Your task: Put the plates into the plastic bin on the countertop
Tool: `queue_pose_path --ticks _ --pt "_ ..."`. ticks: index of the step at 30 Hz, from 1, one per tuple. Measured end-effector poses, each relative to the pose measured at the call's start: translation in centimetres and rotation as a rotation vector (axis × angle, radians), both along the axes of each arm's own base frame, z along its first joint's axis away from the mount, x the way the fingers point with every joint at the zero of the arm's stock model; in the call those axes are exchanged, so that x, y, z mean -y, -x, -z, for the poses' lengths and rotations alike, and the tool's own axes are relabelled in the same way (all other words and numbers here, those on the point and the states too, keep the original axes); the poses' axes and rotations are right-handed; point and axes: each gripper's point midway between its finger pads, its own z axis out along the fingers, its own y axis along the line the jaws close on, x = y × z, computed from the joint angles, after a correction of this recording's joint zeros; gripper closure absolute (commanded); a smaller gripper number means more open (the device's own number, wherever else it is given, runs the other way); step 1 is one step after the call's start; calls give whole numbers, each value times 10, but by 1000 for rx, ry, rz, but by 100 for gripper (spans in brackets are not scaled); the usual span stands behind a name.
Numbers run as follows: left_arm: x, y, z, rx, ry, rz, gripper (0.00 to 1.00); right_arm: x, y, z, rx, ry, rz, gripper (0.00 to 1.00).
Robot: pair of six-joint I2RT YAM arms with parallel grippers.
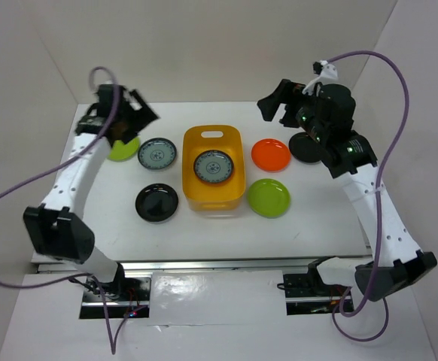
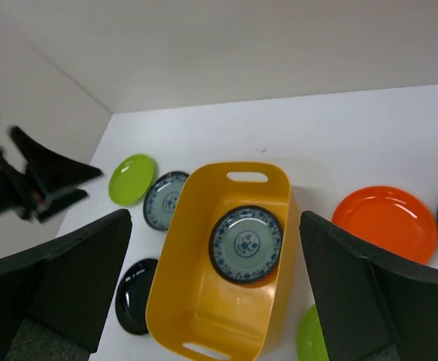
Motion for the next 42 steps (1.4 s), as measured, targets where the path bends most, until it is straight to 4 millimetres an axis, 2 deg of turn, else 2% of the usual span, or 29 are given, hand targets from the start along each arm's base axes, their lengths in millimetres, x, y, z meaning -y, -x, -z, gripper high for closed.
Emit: queue_pose_path --ticks 2,3,4,5,7,10,12,15,19,24,26,30,31,33,34,35,37,38,39,41,42 --pt "-74 5 5 -11 57 -183 0 -14 -7 13 -33 12 -63 0" --pt "-110 9 15 -19 81 -278 0 -21 -11 22 -54 18 -95 0" --pt "-153 18 42 -67 106 -394 0 -28 -15 32 -78 23 -126 0" --pt "-166 23 55 -98 119 -437 0 -33 -17 39 -98 26 -151 0" --pt "-189 38 104 -194 172 -515 0 -44 -19 55 -132 31 -207 0" --pt "-197 57 163 -347 239 -565 0 -52 -15 62 -145 38 -261 0" --pt "-200 54 183 -388 265 -573 0 -57 -12 60 -134 43 -290 0" --pt "-205 39 197 -378 286 -582 0 -63 -8 59 -124 53 -325 0" --pt "-213 14 203 -312 300 -572 2 -72 -2 59 -120 61 -359 0" --pt "-223 -1 229 -312 319 -586 7 -84 7 60 -119 79 -407 0" --pt "-231 -15 226 -282 322 -593 8 -87 10 59 -117 89 -417 0" --pt "-237 -34 227 -240 332 -590 19 -88 10 51 -97 100 -414 0" --pt "-237 -38 228 -238 335 -587 28 -88 9 49 -92 101 -407 0" --pt "-239 -48 229 -230 333 -581 30 -85 7 48 -89 104 -389 0" --pt "-240 -52 229 -224 333 -578 34 -84 7 48 -89 105 -383 0" --pt "-240 -56 230 -221 328 -575 43 -84 6 49 -91 107 -376 0" --pt "-239 -58 235 -226 327 -578 43 -82 4 49 -91 110 -362 0" --pt "-239 -60 234 -224 331 -575 53 -81 3 49 -91 111 -356 0" --pt "-240 -61 234 -224 328 -574 54 -80 2 49 -91 113 -349 0" --pt "-239 -64 238 -227 331 -575 63 -79 1 50 -91 116 -337 0" --pt "-239 -65 239 -230 328 -574 78 -78 0 50 -91 118 -328 0"
